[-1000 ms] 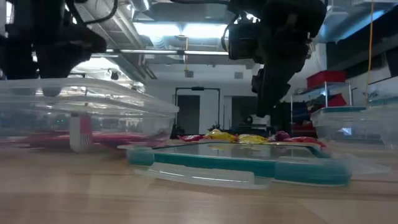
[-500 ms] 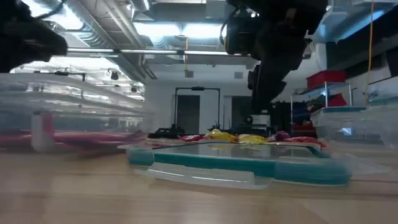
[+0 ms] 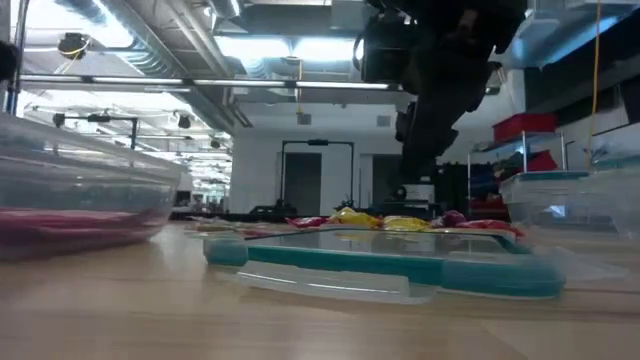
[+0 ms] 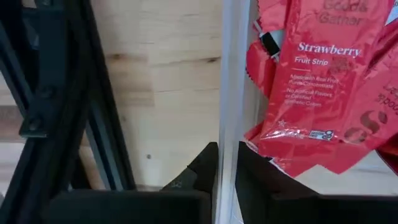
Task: Sort candy
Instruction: Close the rectangular transparent bin
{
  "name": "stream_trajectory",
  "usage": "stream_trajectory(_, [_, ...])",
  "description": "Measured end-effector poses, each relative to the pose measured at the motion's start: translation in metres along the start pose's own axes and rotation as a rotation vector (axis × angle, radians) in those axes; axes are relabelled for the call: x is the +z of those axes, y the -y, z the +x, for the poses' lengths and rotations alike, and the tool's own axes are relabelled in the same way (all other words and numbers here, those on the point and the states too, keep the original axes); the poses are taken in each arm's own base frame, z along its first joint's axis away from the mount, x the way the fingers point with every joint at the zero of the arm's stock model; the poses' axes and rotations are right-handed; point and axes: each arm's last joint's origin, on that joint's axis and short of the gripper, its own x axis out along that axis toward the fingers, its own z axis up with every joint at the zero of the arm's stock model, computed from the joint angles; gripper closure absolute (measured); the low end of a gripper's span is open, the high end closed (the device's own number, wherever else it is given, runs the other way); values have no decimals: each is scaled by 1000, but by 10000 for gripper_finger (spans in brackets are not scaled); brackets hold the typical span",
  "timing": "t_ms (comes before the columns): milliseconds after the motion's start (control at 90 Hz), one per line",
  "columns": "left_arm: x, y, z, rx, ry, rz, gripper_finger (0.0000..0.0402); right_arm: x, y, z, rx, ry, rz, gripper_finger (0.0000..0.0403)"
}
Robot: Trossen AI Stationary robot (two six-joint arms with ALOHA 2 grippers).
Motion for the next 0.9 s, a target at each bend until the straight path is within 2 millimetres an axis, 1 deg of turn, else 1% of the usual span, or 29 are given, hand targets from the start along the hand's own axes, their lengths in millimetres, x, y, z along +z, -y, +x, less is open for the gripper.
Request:
stream_trajectory(167, [2, 0, -9, -54, -7, 14, 328, 0, 7, -11, -32, -2, 23, 217])
stream_trajectory(356, [8, -7, -28, -136, -66, 12, 278, -1, 28, -21, -76, -54, 96, 217])
stream_trajectory(478, [14, -13, -42, -226, -80, 9, 261, -1, 45, -26, -108, -86, 134, 217])
stream_trajectory(633, [22, -16, -58, -400, -66, -29, 257, 3, 65, -33, -141, -67, 174, 217])
stream_trajectory(767, [26, -10, -66, -602, 56, -54, 257, 4, 81, -24, -149, -82, 201, 217])
stream_trajectory(900, [29, -1, -71, -752, 170, -70, 257, 11, 86, -10, -113, -44, 142, 217])
